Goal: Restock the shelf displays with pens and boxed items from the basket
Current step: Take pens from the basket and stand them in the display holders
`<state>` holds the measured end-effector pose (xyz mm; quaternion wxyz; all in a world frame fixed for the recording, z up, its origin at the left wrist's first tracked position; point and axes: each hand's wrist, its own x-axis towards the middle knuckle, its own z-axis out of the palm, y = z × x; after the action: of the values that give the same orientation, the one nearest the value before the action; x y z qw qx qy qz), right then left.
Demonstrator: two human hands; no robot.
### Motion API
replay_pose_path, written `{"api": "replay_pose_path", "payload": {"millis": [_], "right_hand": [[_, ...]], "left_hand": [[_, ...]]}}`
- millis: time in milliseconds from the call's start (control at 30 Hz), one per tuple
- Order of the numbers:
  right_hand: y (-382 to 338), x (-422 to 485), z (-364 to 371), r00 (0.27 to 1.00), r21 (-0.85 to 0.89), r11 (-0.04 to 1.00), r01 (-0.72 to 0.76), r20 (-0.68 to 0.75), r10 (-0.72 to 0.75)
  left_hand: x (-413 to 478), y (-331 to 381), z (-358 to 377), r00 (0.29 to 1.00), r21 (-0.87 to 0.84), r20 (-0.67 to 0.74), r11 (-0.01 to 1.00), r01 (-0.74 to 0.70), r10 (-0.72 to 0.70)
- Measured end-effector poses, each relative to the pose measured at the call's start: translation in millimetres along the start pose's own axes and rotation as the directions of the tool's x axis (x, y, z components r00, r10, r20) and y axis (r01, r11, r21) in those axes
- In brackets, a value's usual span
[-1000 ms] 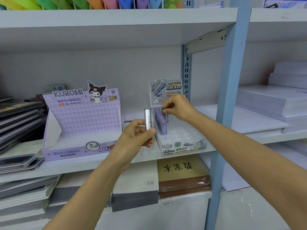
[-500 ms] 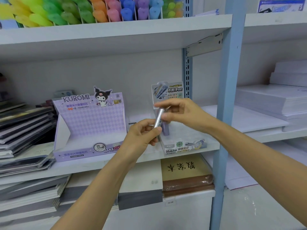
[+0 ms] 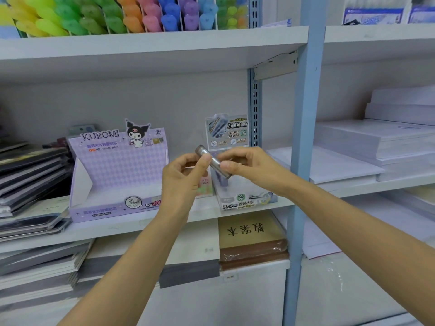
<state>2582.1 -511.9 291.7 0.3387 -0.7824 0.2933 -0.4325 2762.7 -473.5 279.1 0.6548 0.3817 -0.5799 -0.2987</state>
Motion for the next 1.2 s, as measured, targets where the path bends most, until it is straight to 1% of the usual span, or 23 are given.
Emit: {"api": "replay_pose_path", "payload": {"millis": [100,167,300,400,467,600,667,700,767,833,867,933,1000,1100,1200], "right_hand": [[-4,0,2,0.996,-0.022,0.996,0.089,-0.007,-0.089],[-6,0,4,0.994,-0.048,0.993,0.106,-0.021,-0.107],[-3,-2,2,0.996,0.005,0.999,0.048,-0.076,-0.047],[0,-6,2,0.999,0.009,1.0,0.027,-0.023,-0.027],[-1,-7,0,0.999,-0.018,0.999,0.032,-0.02,-0.032],[-7,-5,-3,0.991,0.045,0.994,0.098,-0.099,-0.093],[-8,-2,-4,0.982,0.02,0.991,0.129,-0.142,-0.125],[-8,0,-6,0.972,0.019,0.99,0.138,-0.192,-0.132],[-5,7,-14,0.929,0.022,0.99,0.137,-0.35,-0.12],[1,15,-24,0.868,-0.044,0.994,0.101,-0.485,-0.109],[6,19,-28,0.855,-0.089,0.994,0.063,-0.509,-0.1],[17,27,-31,0.872,-0.17,0.985,-0.023,-0.485,-0.063],[28,36,-28,0.901,-0.231,0.97,-0.078,-0.434,-0.031],[40,48,-19,0.927,-0.352,0.93,-0.106,-0.374,-0.036],[48,53,-14,0.943,-0.456,0.887,-0.08,-0.322,-0.08]], "left_hand": [[1,1,4,1.0,0.026,-0.021,1.0,0.005,-0.005],[0,1,8,1.0,0.025,-0.011,1.0,0.005,-0.005],[-6,-5,13,0.999,0.087,0.048,0.996,-0.013,0.009],[-6,-9,13,0.999,0.108,0.052,0.994,-0.011,0.006],[-4,-11,13,0.998,0.131,0.058,0.991,-0.012,0.004],[-4,-12,15,0.992,0.241,0.111,0.967,-0.078,0.052],[-7,-14,16,0.987,0.305,0.132,0.944,-0.128,0.091],[-10,-16,16,0.982,0.323,0.15,0.933,-0.159,0.115],[-18,-26,13,0.951,0.411,0.249,0.869,-0.276,0.184],[-28,-39,7,0.885,0.542,0.414,0.724,-0.426,0.211],[-31,-45,4,0.85,0.585,0.483,0.646,-0.49,0.209],[-33,-53,-1,0.8,0.613,0.558,0.54,-0.577,0.222],[-32,-55,-3,0.78,0.619,0.573,0.49,-0.613,0.251],[-30,-57,-2,0.77,0.615,0.568,0.471,-0.632,0.291],[-30,-59,-3,0.77,0.609,0.558,0.477,-0.634,0.309]]}}
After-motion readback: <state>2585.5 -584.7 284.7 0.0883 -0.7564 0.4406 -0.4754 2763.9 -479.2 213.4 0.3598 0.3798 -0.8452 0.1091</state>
